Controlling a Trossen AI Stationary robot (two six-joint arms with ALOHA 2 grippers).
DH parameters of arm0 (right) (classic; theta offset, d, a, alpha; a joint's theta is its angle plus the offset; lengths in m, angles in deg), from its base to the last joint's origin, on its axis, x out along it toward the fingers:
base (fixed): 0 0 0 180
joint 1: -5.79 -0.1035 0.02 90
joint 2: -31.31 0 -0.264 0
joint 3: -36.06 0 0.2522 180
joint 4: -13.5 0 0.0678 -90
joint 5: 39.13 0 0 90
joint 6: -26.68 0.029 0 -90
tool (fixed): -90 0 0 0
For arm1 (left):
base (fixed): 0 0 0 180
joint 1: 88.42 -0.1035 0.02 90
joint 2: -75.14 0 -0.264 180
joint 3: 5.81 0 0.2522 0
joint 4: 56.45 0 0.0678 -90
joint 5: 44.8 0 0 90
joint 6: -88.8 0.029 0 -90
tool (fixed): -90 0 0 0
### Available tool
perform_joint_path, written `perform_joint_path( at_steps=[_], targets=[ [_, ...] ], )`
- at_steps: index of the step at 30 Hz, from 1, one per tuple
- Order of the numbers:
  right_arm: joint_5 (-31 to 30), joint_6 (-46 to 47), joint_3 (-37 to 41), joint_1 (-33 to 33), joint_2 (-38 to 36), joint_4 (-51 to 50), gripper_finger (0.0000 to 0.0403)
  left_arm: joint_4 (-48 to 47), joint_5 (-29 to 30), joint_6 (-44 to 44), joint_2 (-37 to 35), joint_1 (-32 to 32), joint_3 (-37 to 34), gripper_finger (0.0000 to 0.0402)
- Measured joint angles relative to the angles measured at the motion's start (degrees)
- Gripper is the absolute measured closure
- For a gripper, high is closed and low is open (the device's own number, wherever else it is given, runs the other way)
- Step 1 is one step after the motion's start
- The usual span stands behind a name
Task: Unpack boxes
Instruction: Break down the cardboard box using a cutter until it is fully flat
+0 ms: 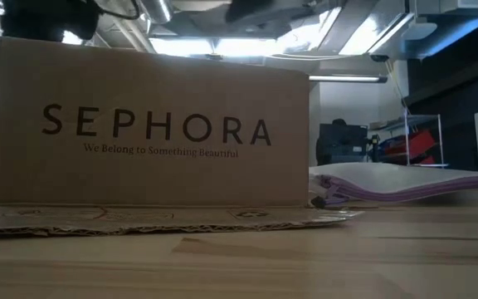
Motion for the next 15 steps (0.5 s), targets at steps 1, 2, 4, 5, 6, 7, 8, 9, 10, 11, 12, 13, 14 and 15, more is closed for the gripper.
perform_joint_path(
  at_steps=[1,2,4,5,6,7,8,9,10,11,12,13,14,15],
  targets=[
    [0.5,0.0,0.0,0.0,0.4,1.1,0.0348,1.7,-2.4,0.8,-0.2,1.0,-1.1,0.0365],
    [1.0,-0.2,0.0,0.0,0.9,2.2,0.0348,3.6,-4.5,1.8,-0.3,1.8,-2.6,0.0370],
    [1.9,-1.1,0.0,0.0,2.0,4.1,0.0348,7.3,-7.3,3.0,-0.5,3.5,-5.4,0.0380],
    [2.1,-1.7,0.0,-0.1,2.5,4.9,0.0348,9.7,-7.6,2.9,-0.5,4.3,-7.0,0.0385],
    [2.2,-2.0,0.0,-0.1,2.9,5.6,0.0348,12.2,-7.7,2.3,-0.5,5.0,-8.7,0.0389],
    [2.2,-2.3,0.0,-0.1,3.2,6.1,0.0348,14.9,-7.7,1.6,-0.5,5.6,-10.2,0.0392],
    [2.2,-2.7,0.0,-0.1,3.4,6.7,0.0348,18.2,-7.7,1.5,-0.5,6.1,-11.8,0.0395],
    [2.2,-3.1,0.0,-0.1,3.4,7.2,0.0348,22.2,-7.6,1.8,-0.5,6.4,-13.3,0.0398],
    [2.2,-3.3,0.0,-0.1,3.4,7.4,0.0348,26.1,-7.6,2.4,-0.5,6.5,-14.8,0.0399],
    [2.2,-3.4,0.0,-0.1,3.4,7.4,0.0348,29.8,-7.6,3.0,-0.5,6.5,-16.2,0.0400],
    [2.2,-3.5,0.0,-0.1,3.4,7.5,0.0348,33.5,-7.6,3.3,-0.5,6.3,-17.5,0.0401],
    [2.2,-3.6,0.0,-0.1,3.4,7.6,0.0348,37.3,-7.5,3.7,-0.5,5.9,-18.5,0.0401],
    [2.2,-3.6,0.0,-0.1,3.4,7.5,0.0348,41.1,-7.2,4.1,-0.5,5.4,-19.5,0.0401],
    [2.2,-3.7,0.0,-0.1,3.4,7.4,0.0348,45.0,-6.7,4.5,-0.5,4.8,-20.3,0.0401]
  ],
)
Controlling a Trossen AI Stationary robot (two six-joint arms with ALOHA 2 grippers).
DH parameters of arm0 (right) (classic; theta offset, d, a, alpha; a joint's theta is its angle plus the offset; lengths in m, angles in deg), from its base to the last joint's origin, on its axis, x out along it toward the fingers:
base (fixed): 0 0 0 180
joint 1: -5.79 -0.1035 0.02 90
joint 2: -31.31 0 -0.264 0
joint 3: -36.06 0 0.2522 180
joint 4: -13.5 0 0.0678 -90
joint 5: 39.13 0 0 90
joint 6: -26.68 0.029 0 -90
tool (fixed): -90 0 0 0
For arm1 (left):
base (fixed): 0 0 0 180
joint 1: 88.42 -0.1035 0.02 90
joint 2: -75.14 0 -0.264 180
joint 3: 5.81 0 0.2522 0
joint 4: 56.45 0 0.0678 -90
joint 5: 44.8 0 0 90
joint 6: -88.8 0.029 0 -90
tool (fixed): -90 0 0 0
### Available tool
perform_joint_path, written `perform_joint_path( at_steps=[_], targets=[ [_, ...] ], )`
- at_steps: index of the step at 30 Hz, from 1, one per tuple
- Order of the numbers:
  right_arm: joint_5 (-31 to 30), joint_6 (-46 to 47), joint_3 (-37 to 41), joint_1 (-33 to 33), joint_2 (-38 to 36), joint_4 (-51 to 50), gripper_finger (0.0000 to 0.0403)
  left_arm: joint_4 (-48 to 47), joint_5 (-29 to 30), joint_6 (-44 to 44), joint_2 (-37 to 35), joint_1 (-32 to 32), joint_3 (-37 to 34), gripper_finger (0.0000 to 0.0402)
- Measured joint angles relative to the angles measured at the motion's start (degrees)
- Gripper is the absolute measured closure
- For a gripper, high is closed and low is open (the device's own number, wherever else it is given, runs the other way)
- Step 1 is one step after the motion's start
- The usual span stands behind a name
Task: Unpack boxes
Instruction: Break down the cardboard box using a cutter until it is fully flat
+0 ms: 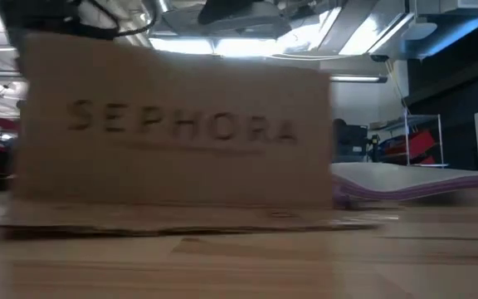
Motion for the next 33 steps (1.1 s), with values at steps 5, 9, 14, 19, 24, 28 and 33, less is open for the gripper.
perform_joint_path(
  at_steps=[5,9,14,19,24,28,33],
  targets=[
    [0.0,0.0,0.0,0.0,0.0,-2.1,0.0348,18.1,2.1,3.4,0.0,-3.3,-2.4,0.0401],
    [-0.1,0.3,-0.3,0.0,0.0,-7.0,0.0348,24.6,2.2,6.5,0.1,-5.8,-2.8,0.0401],
    [-1.3,2.1,-2.5,0.0,0.0,-8.4,0.0348,24.8,2.3,9.0,0.1,-7.5,-2.8,0.0401],
    [-2.6,8.0,-5.8,0.0,0.0,-7.0,0.0348,23.7,2.3,11.8,0.1,-7.8,-2.8,0.0401],
    [-4.2,14.3,-10.0,-0.7,2.4,-9.2,0.0348,24.1,2.3,14.0,0.1,-7.8,-2.8,0.0401],
    [-7.6,13.9,-14.1,-2.1,6.2,-15.7,0.0348,24.8,2.3,15.1,0.1,-7.8,-2.8,0.0401],
    [-10.5,13.8,-17.8,-2.7,8.2,-19.5,0.0348,24.9,2.3,15.9,0.1,-7.8,-2.8,0.0401]
  ],
)
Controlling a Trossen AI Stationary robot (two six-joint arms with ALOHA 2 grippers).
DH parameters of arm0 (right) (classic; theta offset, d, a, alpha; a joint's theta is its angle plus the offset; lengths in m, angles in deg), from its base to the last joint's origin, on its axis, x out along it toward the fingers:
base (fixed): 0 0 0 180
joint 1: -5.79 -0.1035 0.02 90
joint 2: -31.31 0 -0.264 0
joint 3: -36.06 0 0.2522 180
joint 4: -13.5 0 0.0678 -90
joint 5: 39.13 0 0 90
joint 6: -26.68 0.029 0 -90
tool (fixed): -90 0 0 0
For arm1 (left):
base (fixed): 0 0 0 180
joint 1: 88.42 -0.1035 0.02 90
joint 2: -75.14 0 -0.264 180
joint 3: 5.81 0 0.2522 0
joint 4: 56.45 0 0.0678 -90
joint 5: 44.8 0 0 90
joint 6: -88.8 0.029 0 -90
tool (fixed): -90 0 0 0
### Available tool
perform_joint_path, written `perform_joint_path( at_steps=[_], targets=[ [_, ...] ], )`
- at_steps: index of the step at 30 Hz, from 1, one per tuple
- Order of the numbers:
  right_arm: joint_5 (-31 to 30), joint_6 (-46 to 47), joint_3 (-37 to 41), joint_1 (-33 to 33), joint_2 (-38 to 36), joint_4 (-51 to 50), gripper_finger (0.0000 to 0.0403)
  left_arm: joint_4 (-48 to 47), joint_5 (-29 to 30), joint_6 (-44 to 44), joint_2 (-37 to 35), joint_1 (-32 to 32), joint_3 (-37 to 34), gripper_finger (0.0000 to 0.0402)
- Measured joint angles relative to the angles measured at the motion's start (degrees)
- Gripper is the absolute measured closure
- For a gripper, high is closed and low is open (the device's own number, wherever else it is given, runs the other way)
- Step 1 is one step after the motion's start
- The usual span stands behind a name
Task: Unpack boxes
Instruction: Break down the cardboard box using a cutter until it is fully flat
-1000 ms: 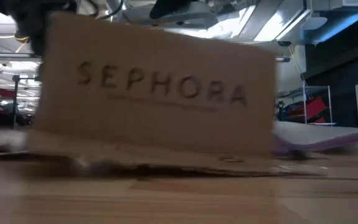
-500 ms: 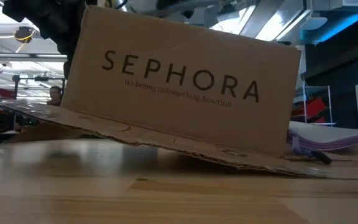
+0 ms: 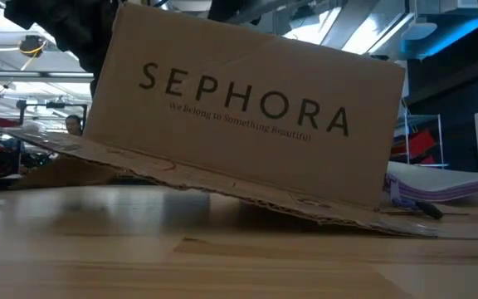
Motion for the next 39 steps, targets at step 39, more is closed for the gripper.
perform_joint_path(
  at_steps=[39],
  targets=[
    [5.0,3.1,-3.3,0.0,2.4,-2.8,0.0348,3.3,0.0,3.4,0.0,-2.6,0.0,0.0401]
  ],
)
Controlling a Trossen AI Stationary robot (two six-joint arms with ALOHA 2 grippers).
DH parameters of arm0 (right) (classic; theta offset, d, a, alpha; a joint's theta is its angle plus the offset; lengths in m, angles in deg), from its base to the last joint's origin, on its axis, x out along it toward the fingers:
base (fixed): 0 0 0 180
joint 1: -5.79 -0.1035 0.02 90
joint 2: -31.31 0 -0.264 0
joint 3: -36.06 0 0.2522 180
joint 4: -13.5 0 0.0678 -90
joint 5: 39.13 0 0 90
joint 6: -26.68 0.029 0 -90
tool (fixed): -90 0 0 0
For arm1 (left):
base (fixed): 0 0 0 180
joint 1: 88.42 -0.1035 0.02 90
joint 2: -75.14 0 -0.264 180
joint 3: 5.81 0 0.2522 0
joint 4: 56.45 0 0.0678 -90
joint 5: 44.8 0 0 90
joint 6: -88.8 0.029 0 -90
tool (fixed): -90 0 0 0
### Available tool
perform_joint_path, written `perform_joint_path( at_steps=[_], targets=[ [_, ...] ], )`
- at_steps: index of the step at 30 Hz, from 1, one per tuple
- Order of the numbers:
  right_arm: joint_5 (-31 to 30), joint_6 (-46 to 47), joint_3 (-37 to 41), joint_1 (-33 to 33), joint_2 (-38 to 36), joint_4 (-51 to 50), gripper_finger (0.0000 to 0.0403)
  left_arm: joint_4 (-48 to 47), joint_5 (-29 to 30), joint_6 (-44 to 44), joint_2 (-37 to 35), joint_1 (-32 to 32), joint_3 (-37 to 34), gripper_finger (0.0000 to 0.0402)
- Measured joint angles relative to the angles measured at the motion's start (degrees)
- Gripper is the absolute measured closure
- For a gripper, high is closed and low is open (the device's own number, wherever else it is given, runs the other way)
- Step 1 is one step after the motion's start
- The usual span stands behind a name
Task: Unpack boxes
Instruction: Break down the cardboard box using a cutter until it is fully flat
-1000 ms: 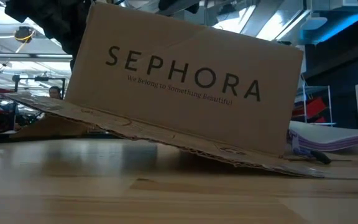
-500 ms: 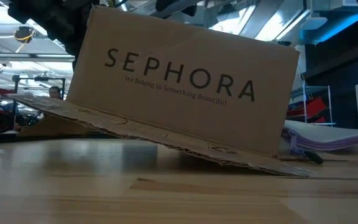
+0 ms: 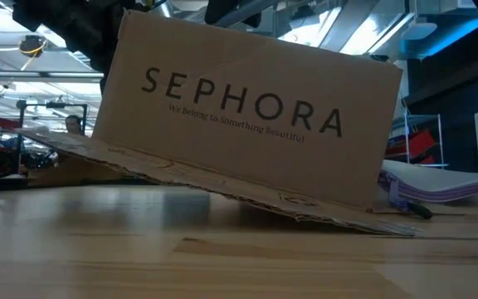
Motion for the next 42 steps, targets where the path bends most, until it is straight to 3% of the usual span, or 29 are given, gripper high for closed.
perform_joint_path(
  at_steps=[42],
  targets=[
    [-0.5,-2.8,0.0,0.8,0.5,-0.6,0.0348,0.6,-0.1,1.9,0.3,-0.3,-0.7,0.0401]
  ],
)
